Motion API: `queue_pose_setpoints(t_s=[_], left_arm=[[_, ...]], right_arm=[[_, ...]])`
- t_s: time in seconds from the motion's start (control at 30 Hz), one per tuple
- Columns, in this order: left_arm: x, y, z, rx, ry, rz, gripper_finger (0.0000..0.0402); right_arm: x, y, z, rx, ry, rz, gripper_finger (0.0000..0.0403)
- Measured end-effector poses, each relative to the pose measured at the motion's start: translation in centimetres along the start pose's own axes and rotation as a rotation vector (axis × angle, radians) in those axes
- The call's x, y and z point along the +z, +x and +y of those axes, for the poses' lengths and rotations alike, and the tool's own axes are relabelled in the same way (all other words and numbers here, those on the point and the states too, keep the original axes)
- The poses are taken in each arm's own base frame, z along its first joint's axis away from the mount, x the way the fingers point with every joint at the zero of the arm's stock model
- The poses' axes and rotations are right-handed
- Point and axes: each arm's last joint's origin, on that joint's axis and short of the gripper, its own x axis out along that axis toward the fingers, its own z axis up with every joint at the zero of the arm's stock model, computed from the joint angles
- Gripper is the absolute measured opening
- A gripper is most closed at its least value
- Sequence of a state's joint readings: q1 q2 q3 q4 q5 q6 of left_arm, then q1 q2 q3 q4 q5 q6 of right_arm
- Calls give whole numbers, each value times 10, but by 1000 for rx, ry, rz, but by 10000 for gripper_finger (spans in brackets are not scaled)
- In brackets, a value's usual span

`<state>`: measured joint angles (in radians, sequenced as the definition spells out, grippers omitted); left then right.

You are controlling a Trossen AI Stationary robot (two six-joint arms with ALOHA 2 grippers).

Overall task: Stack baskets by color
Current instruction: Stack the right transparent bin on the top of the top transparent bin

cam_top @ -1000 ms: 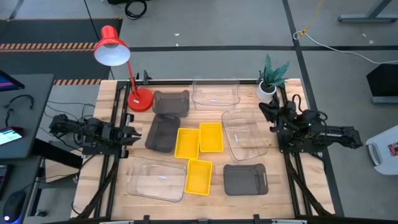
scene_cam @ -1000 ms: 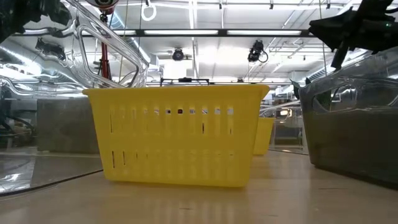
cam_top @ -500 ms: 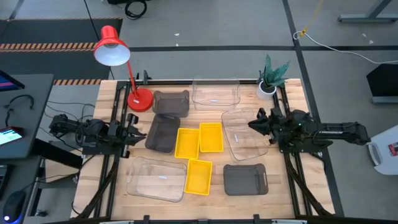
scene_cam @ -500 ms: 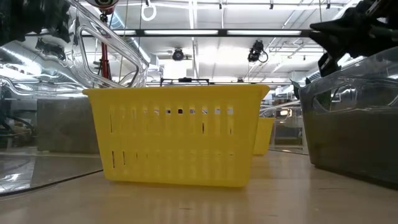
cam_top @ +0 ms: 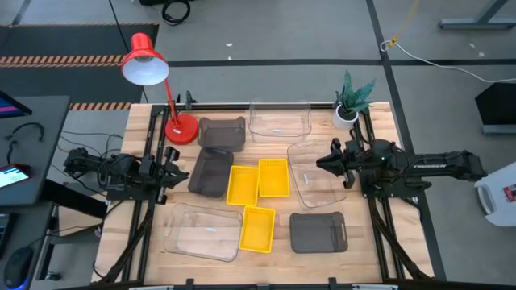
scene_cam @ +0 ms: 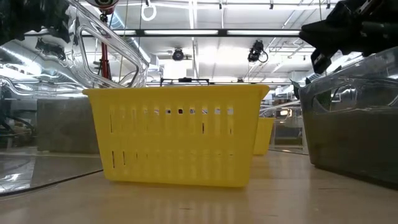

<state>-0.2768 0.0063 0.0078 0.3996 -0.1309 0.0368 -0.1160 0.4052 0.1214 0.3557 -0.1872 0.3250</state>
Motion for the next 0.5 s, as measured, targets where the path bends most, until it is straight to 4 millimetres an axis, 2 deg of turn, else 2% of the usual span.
queue_pose_setpoints(t_s=[0.13,0.3,0.5], left_arm=[[-1,0,0,3,-2,15,29],[-7,0,0,16,-20,77,17],[-14,-2,5,193,4,142,9]], right_arm=[[3,6,2,-30,-87,134,66],[9,13,5,-53,-76,276,66],[7,22,6,-58,-72,394,66]])
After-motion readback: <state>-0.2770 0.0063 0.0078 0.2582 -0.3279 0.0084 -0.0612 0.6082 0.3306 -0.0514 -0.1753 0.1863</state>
